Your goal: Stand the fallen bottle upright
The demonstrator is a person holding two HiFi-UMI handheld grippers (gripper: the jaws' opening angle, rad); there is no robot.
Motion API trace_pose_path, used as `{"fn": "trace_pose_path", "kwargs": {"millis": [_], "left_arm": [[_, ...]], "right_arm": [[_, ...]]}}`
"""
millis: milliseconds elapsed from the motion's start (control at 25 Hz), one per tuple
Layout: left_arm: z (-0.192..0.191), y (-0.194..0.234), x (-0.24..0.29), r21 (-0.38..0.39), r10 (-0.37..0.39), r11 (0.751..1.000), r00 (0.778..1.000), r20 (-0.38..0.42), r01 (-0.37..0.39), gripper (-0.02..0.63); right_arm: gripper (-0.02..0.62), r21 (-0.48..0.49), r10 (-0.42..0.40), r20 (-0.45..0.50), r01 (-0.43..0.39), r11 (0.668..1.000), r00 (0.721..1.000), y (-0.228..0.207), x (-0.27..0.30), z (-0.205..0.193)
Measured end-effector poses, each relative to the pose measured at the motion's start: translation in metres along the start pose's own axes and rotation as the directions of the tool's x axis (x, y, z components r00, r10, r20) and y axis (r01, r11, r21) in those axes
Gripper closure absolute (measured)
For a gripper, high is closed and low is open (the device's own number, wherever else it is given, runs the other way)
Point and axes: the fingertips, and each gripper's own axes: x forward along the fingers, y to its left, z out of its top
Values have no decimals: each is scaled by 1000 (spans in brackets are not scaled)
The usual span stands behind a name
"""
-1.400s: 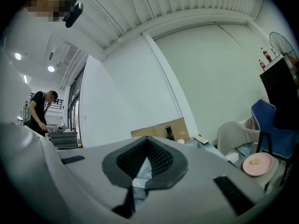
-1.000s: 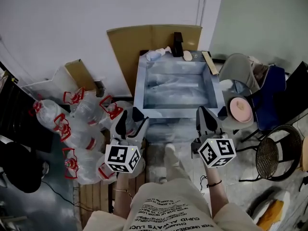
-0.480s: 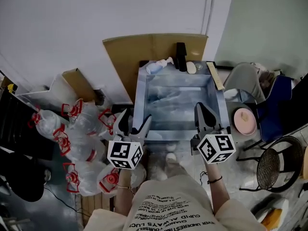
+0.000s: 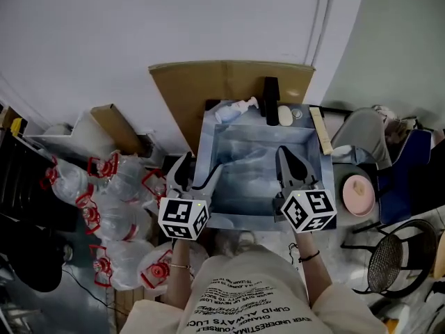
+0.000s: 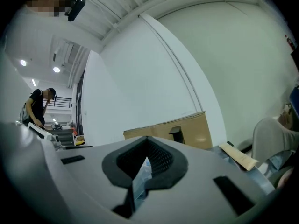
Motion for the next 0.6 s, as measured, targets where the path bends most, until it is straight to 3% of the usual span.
{"fn": "trace_pose_path", "kwargs": {"millis": [600], "left_arm": [[-7,19,89,73,-62,995,992,-113,71,273]], "right_arm": [[592,28,35,-108,-33,999,994,-21,57,-41]]}}
